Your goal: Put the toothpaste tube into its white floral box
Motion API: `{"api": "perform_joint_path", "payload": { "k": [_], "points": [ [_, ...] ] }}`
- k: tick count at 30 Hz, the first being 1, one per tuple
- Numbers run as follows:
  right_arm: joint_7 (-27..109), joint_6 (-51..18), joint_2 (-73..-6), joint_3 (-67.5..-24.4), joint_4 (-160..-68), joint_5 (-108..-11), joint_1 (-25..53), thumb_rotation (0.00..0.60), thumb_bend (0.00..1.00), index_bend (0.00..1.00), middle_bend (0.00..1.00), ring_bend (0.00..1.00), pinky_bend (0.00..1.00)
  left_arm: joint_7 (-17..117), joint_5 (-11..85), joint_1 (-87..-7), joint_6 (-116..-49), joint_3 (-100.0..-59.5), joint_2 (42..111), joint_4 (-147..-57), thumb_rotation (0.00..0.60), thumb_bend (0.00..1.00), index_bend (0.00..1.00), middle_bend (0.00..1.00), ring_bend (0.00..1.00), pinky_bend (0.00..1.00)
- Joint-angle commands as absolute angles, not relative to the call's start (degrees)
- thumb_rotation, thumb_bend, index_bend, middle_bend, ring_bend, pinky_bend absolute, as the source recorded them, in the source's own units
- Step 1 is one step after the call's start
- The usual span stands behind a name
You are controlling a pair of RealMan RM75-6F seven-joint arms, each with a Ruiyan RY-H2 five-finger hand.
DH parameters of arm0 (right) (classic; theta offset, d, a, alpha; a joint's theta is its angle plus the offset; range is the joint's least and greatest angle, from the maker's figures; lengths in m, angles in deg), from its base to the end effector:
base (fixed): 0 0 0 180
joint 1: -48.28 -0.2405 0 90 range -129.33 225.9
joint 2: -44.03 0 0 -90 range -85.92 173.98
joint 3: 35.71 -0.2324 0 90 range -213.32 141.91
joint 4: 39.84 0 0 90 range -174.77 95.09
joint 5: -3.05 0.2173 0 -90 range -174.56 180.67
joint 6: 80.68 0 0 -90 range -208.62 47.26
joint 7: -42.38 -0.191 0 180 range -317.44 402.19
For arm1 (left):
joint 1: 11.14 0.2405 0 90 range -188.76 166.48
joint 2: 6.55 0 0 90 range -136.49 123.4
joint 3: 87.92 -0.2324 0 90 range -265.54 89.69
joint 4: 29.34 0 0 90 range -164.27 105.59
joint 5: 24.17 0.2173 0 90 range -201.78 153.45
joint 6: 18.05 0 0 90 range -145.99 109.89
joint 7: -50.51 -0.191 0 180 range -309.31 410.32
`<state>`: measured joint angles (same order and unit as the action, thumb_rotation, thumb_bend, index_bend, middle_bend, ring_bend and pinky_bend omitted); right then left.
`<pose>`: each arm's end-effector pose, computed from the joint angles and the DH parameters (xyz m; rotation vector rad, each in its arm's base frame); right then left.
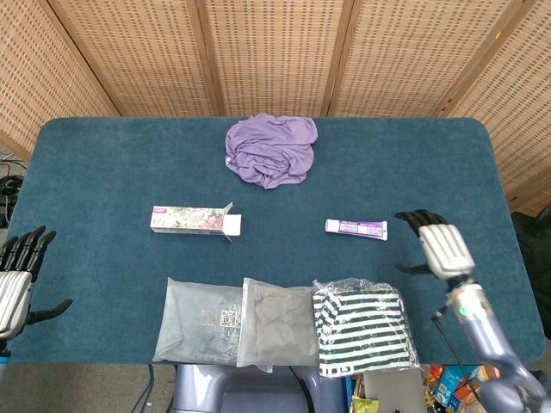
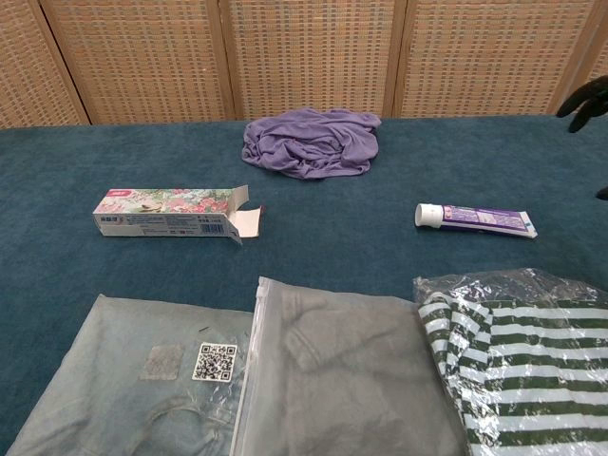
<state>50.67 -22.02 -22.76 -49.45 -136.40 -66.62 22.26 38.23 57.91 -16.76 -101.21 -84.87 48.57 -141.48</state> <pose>-0.2075 -0.3515 0.0868 1.5970 -1.0231 0.9190 -0.2423 0.2247 0.1535 -1.4008 -0.9317 -0.8491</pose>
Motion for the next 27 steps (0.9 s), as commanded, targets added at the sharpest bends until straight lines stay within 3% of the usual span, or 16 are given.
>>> {"api": "perform_joint_path", "payload": {
  "k": [1, 12, 17, 27],
  "points": [
    [58.08, -26.85, -28.63, -51.17, -132.34, -58.98, 16.80, 0.600, 0.24, 0.23, 0.28, 0.20, 0.23, 36.74, 55.69, -17.58, -100.35, -83.86, 49.30, -141.41, 0.600, 0.11, 0.00, 0.00, 0.00, 0.00],
    [64.58, -30.02, -37.10, -50.37, -124.42, -48.56, 11.17, 0.600, 0.30, 0.25, 0.29, 0.20, 0.30, 35.38, 53.47, -18.12, -100.14, -83.19, 49.86, -141.52, 0.600, 0.11, 0.00, 0.00, 0.00, 0.00],
    [68.26, -32.36, -43.15, -50.86, -115.69, -42.16, 6.57, 0.600, 0.30, 0.26, 0.30, 0.21, 0.30, 35.63, 51.78, -18.84, -98.88, -82.77, 49.70, -141.44, 0.600, 0.11, 0.00, 0.00, 0.00, 0.00],
    [69.17, -32.83, -50.68, -49.93, -105.27, -40.24, 3.55, 0.600, 0.31, 0.30, 0.33, 0.23, 0.30, 36.22, 50.48, -19.46, -97.97, -82.61, 49.39, -141.08, 0.600, 0.11, 0.00, 0.00, 0.00, 0.00]
  ]
}}
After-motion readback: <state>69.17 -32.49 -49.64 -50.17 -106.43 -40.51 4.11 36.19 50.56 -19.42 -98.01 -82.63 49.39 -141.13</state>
